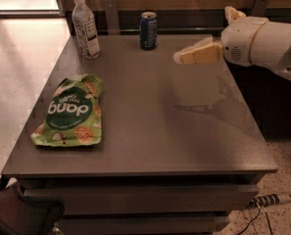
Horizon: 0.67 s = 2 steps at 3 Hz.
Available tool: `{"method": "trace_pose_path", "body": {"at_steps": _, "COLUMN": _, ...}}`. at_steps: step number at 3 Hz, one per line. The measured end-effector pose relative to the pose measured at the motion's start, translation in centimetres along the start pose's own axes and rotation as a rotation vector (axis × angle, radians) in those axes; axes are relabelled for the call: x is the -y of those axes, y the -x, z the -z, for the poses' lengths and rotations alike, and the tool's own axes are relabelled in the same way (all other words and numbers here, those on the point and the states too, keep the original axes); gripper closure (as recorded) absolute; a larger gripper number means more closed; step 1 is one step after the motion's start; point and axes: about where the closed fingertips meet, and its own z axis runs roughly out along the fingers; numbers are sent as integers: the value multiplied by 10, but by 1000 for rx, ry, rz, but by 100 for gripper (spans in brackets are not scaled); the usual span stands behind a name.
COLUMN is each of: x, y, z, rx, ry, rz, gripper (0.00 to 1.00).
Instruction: Pick blue plastic bottle
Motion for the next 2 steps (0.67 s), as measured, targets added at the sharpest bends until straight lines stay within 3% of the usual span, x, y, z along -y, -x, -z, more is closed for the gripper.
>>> {"method": "trace_pose_path", "body": {"at_steps": 1, "x": 23, "y": 11, "z": -1, "rx": 35, "ry": -85, "rz": 1, "gripper": 0}}
{"method": "trace_pose_path", "body": {"at_steps": 2, "x": 23, "y": 11, "z": -1, "rx": 35, "ry": -85, "rz": 1, "gripper": 0}}
